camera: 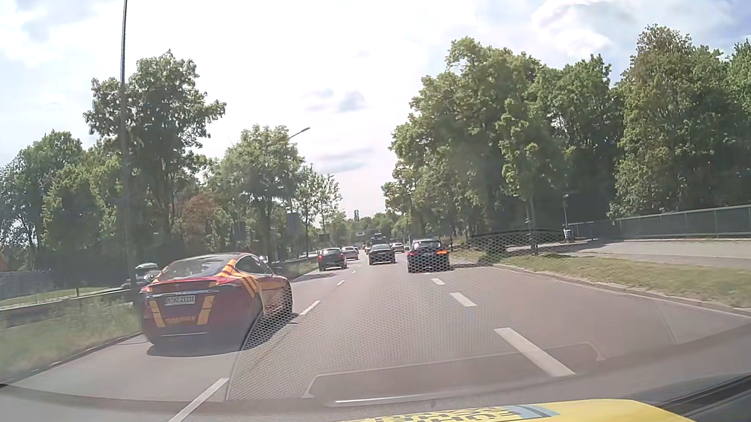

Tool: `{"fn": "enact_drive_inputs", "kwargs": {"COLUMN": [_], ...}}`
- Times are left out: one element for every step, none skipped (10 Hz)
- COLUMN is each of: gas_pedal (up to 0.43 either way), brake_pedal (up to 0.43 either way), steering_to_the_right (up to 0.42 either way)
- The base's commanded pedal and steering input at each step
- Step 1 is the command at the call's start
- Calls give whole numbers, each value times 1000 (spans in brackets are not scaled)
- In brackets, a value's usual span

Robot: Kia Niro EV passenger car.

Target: Follow the waypoints while adhering to traffic rules and regulations

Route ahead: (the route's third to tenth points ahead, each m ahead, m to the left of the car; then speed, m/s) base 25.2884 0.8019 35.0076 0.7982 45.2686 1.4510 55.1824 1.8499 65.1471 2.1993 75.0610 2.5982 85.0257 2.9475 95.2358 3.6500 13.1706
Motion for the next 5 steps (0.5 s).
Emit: {"fn": "enact_drive_inputs", "kwargs": {"gas_pedal": [150, 150, 150, 150, 150], "brake_pedal": [0, 0, 0, 0, 0], "steering_to_the_right": [-4, -4, -4, -4, -4]}}
